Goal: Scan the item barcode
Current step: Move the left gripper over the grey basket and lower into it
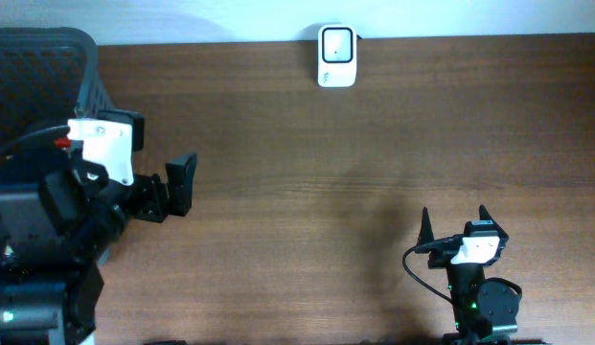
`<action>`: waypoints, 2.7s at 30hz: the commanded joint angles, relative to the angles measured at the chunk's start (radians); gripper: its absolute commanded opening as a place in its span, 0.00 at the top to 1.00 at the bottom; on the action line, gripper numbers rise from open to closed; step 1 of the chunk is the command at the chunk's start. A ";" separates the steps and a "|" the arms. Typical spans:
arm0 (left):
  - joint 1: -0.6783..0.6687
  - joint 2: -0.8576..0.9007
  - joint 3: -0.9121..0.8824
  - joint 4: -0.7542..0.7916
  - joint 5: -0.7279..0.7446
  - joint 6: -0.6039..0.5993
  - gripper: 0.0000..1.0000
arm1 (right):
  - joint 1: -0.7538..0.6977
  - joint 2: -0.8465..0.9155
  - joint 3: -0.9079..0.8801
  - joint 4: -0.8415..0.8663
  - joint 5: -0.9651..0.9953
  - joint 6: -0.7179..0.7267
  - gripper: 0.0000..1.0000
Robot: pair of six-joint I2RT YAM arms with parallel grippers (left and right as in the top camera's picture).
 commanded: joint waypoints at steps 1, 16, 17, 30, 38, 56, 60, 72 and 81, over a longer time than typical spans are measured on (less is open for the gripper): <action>0.005 0.008 0.026 -0.014 -0.037 0.008 0.01 | 0.006 -0.007 -0.006 -0.008 -0.005 -0.006 0.02; 0.005 0.105 0.306 -0.219 -0.351 -0.154 0.01 | 0.006 -0.007 -0.006 -0.008 -0.005 -0.007 0.02; 0.005 0.138 0.351 -0.263 -0.352 -0.154 0.01 | 0.006 -0.007 -0.006 -0.008 -0.005 -0.007 0.02; 0.005 0.293 0.399 -0.316 -0.312 -0.153 0.01 | 0.006 -0.007 -0.006 -0.008 -0.005 -0.007 0.02; 0.020 0.294 0.400 -0.321 -0.427 -0.154 0.01 | 0.006 -0.007 -0.006 -0.008 -0.005 -0.007 0.02; 0.206 0.303 0.400 -0.231 -0.438 -0.206 0.01 | 0.006 -0.007 -0.006 -0.008 -0.005 -0.007 0.02; 0.206 0.348 0.400 -0.182 -0.437 -0.206 0.01 | 0.006 -0.007 -0.006 -0.008 -0.005 -0.007 0.02; 0.269 0.441 0.399 -0.106 -0.441 -0.206 0.01 | 0.006 -0.007 -0.006 -0.008 -0.005 -0.007 0.02; 0.361 0.469 0.399 -0.106 -0.437 -0.213 0.01 | 0.006 -0.007 -0.006 -0.008 -0.005 -0.006 0.02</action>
